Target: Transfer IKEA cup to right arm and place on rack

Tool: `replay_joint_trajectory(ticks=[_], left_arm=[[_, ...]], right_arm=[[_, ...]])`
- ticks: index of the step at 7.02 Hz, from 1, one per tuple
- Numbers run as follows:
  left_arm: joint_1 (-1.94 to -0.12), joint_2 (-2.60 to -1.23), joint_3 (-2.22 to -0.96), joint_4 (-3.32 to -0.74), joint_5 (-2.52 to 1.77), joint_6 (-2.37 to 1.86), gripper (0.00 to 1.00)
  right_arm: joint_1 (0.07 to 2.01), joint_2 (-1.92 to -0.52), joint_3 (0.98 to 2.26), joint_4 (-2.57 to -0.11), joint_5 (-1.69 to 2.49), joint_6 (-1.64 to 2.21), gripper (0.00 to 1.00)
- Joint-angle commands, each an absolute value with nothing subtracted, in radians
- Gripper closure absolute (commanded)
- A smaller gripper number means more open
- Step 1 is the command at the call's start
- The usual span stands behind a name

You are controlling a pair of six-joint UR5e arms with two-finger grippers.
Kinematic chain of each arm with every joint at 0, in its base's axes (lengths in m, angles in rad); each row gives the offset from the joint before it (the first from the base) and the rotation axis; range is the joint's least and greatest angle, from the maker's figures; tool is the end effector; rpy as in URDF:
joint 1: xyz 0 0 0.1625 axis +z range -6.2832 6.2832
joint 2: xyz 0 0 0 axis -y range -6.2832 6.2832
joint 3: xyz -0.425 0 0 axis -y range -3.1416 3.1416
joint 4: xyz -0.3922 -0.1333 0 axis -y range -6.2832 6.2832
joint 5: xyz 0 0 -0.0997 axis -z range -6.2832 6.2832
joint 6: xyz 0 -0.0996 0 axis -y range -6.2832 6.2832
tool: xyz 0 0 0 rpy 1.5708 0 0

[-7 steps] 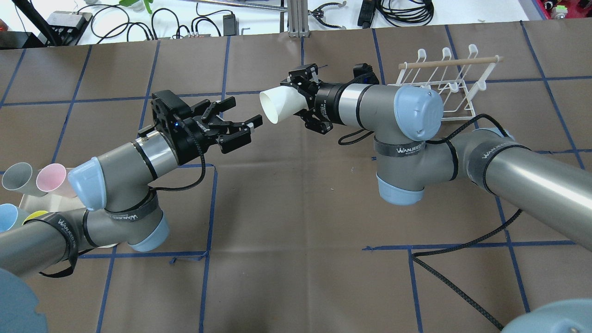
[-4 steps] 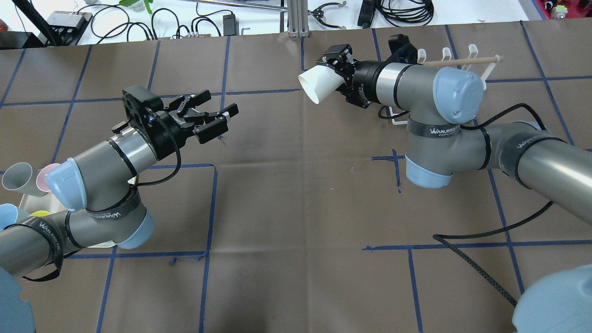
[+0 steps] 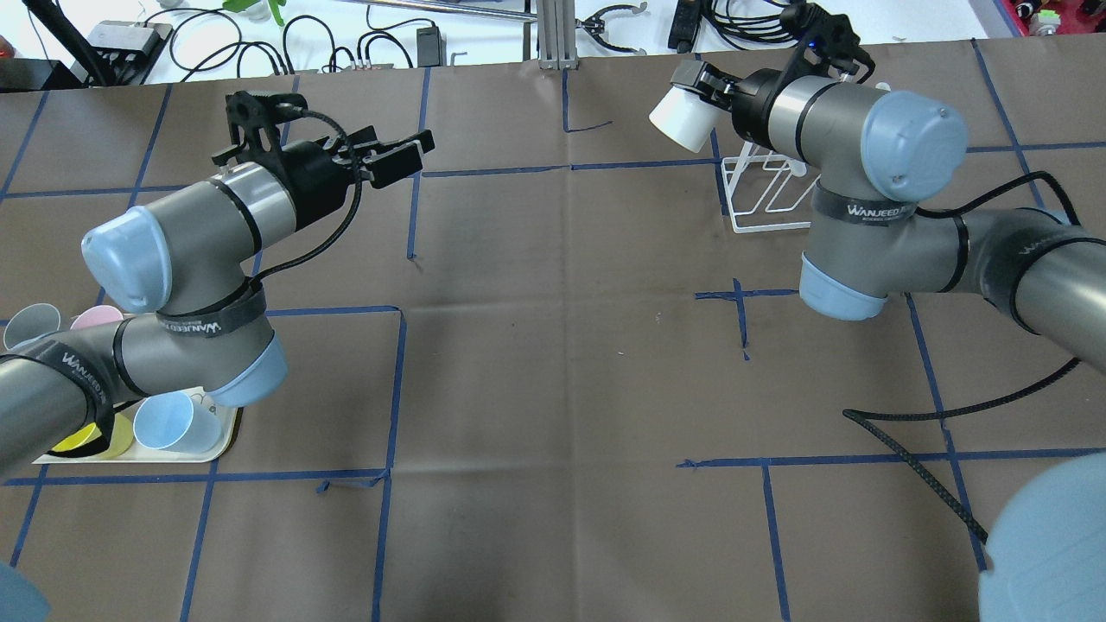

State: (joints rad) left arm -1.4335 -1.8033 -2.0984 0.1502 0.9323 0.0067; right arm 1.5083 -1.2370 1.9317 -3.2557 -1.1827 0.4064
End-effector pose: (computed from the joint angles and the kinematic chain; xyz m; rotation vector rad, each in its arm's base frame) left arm -0.1218 -0.5265 0.3418 -0.2450 -2.3181 1.2488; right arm 0.1349 -0.5819 0.3458 0.3040 2.3481 -1.1734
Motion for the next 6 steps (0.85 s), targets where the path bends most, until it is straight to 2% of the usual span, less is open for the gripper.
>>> replay_joint_trajectory(ticks=[1,4,5,6], left_arm=[[-1.529,-1.706,-1.923,-0.349,1.204,0.005,0.01],[-1.54,-1.597,-1.699,-1.142,1.406,0.002,0.01],[-1.54,-1.604,-1.602,-1.41,1.481,-0.002,0.01],[-1.54,-1.618,-1.53,-1.566,1.518,-0.002,0.01]], right_arm=[[1.483,-1.23,1.901,-3.401,-1.261,0.225,0.86],[1.407,-1.178,1.899,-3.555,-1.287,0.011,0.88],[1.396,-1.13,1.891,-3.615,-1.289,0.009,0.88],[1.379,-1.094,1.866,-3.637,-1.287,0.009,0.88]])
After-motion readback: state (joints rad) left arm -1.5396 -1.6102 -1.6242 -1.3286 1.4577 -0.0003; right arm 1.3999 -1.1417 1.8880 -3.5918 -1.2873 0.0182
